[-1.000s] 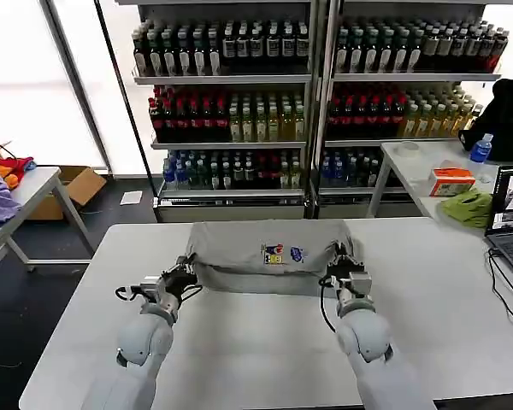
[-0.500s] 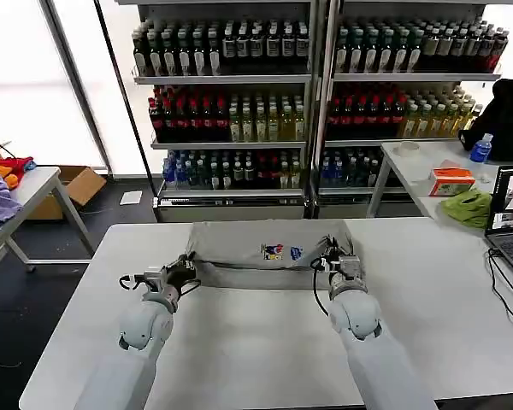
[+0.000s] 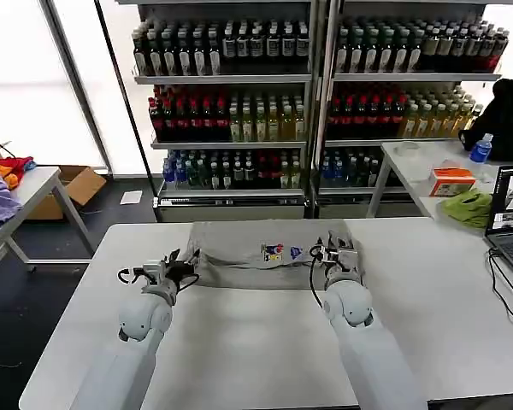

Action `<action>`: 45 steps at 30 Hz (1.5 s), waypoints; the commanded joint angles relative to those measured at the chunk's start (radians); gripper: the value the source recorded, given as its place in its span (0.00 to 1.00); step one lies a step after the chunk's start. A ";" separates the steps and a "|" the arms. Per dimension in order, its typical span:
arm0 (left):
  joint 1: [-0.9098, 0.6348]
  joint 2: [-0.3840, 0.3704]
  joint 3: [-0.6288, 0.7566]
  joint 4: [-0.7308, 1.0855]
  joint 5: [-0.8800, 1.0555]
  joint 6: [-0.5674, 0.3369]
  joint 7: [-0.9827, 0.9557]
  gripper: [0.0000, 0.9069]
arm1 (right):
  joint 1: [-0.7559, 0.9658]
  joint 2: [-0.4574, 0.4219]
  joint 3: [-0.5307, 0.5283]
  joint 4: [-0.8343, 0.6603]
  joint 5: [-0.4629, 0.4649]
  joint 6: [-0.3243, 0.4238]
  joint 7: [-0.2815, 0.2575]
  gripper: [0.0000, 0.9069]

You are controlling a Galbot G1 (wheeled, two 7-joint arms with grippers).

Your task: Fold and organize the clothes.

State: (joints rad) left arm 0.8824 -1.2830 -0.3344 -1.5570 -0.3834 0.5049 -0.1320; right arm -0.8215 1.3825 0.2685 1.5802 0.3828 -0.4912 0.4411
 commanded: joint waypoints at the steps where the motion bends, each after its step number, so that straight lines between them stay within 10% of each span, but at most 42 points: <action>1: 0.064 0.001 -0.004 -0.111 0.024 0.032 -0.011 1.00 | -0.082 -0.034 0.008 0.129 -0.009 -0.016 0.032 1.00; 11: 0.161 0.002 -0.029 -0.195 0.046 0.038 -0.015 1.00 | -0.296 -0.141 0.060 0.297 -0.018 -0.067 0.031 1.00; 35: 0.100 -0.007 -0.028 -0.032 0.043 0.031 -0.007 1.00 | -0.253 -0.120 0.059 0.150 0.042 -0.075 0.029 1.00; 36: 0.095 -0.008 -0.027 -0.028 0.043 0.032 -0.007 0.73 | -0.252 -0.118 0.058 0.145 0.042 -0.075 0.030 1.00; 38: 0.092 -0.007 -0.023 -0.024 0.042 0.033 -0.007 0.38 | -0.252 -0.116 0.055 0.140 0.037 -0.075 0.030 0.81; 39: 0.092 -0.007 -0.023 -0.023 0.042 0.033 -0.007 0.07 | -0.253 -0.115 0.053 0.139 0.034 -0.076 0.029 0.49; 40: 0.093 -0.007 -0.023 -0.022 0.042 0.033 -0.007 0.01 | -0.254 -0.115 0.051 0.139 0.032 -0.076 0.027 0.10; 45: 0.102 -0.001 -0.022 -0.020 0.037 0.050 -0.006 0.01 | -0.260 -0.115 0.041 0.125 0.024 -0.077 0.021 0.00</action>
State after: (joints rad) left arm 0.9855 -1.2878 -0.3596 -1.5959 -0.3443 0.5396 -0.1386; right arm -1.0800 1.2714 0.3149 1.7193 0.4009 -0.5583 0.4628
